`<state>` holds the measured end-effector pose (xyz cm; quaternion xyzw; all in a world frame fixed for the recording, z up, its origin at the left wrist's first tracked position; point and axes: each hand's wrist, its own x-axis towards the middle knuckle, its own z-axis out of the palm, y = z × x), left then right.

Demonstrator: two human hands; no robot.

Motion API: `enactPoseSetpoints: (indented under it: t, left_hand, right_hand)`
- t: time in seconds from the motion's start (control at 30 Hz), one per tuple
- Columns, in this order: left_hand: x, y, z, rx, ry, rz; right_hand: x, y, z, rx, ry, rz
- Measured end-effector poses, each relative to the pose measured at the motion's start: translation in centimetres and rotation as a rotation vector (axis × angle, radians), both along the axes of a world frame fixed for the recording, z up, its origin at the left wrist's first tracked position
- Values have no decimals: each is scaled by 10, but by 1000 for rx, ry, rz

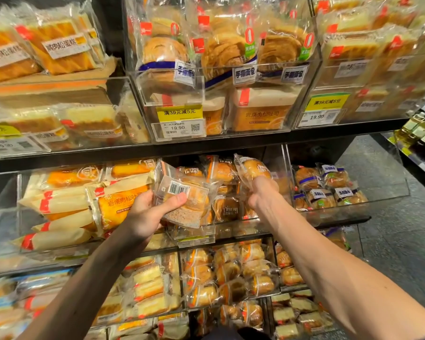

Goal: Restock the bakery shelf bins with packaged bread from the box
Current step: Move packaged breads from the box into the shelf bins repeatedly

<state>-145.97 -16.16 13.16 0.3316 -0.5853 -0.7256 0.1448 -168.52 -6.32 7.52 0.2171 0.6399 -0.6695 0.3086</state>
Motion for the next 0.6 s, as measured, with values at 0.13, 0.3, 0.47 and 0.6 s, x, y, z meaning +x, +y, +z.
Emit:
enactPoseSetpoints:
  t: [0.13, 0.3, 0.47, 0.6]
  left_hand:
    - [-2, 2, -2, 10, 7, -19]
    - [-2, 3, 1, -10, 7, -31]
    - [-4, 8, 1, -30, -10, -40]
    - [-9, 15, -1, -81, -49, -51]
  right_hand:
    - [0, -15, 1, 51, 24, -11]
    - [-2, -28, -8, 187, 62, -102]
    - [-9, -27, -19, 402, 193, 76]
    - [-19, -21, -19, 242, 94, 98]
